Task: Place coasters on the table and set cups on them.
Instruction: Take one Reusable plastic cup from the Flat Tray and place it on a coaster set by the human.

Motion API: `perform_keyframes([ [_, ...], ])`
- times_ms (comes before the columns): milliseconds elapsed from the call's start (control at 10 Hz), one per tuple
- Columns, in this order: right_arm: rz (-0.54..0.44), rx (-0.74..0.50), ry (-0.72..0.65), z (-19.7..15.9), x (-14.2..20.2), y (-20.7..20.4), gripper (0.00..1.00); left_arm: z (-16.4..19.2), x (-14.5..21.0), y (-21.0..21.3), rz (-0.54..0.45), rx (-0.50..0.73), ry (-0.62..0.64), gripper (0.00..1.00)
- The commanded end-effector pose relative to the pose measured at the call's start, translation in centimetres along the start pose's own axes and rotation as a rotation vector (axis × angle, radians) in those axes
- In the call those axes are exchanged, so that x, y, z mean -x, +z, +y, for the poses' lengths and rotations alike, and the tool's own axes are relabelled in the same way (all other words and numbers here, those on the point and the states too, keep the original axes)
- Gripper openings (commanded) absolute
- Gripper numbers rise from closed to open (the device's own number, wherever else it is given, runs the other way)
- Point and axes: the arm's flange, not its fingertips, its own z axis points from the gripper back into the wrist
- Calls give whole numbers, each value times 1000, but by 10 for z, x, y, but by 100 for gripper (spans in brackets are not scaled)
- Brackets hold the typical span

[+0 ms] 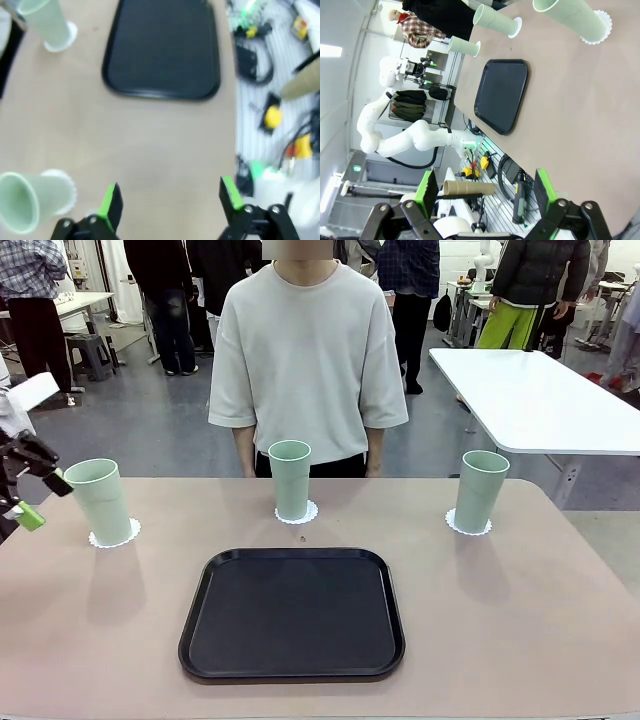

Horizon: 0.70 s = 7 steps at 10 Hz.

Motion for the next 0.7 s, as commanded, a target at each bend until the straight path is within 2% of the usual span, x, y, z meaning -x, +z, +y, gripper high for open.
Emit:
perform_keyframes([
  [0, -2, -9, 1, 0, 1, 1, 100, -10, 8, 8, -308, 39, 485, 100],
  [200, -2, -9, 1, 0, 1, 1, 100, -9, 20, 3, -349, 122, 731, 100],
  [300, -2, -9, 1, 0, 1, 1, 100, -8, 24, 8, -412, 116, 808, 100],
  [400, -2, -9, 1, 0, 1, 1, 100, -2, 32, 8, -434, 51, 863, 100],
  [600, -2, -9, 1, 0, 1, 1, 100, 2, 42, -1, -376, 93, 936, 100],
])
